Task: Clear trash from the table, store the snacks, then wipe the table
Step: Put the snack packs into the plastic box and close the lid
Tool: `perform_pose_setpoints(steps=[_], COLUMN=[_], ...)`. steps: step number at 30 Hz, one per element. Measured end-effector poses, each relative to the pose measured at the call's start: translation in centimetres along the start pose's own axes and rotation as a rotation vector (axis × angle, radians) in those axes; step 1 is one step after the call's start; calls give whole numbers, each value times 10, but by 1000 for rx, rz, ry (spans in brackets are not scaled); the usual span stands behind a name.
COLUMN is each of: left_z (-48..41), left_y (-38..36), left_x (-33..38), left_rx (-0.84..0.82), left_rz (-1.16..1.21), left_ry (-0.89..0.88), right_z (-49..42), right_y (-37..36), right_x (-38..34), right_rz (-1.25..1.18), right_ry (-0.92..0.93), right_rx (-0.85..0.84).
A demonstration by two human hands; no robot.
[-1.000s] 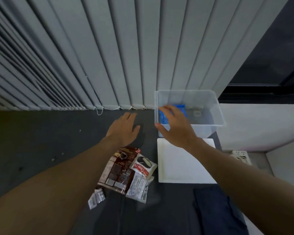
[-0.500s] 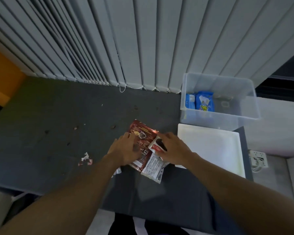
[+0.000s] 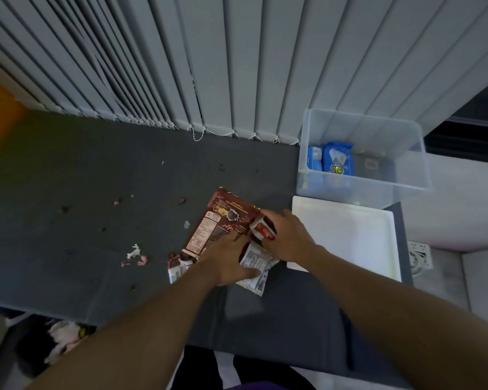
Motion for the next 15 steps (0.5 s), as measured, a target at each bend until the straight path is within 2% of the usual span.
perform_pose_setpoints(steps=[8, 12, 15], left_z=[-13, -23, -30], left_y=[-9, -9, 6], left_x=[31, 40, 46], left_rx=[-97, -109, -23], left_rz=[-159, -46, 57], left_ry=[-62, -29, 42], right_z=[11, 25, 35], right_y=[34, 55, 72], right_x=[7, 16, 23], right_rz=[-61, -86, -110], right_ry=[12, 96, 163], right_rx=[152, 221, 274])
Point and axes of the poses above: each hand's wrist, its own z-axis away from the middle knuckle, its own y-axis out of the back of the hand, x = y × z, the point moved 2 cm from there along -z, towards the middle knuckle, and after that the axes turned 9 degrees about -z, right-handed, at the moved point
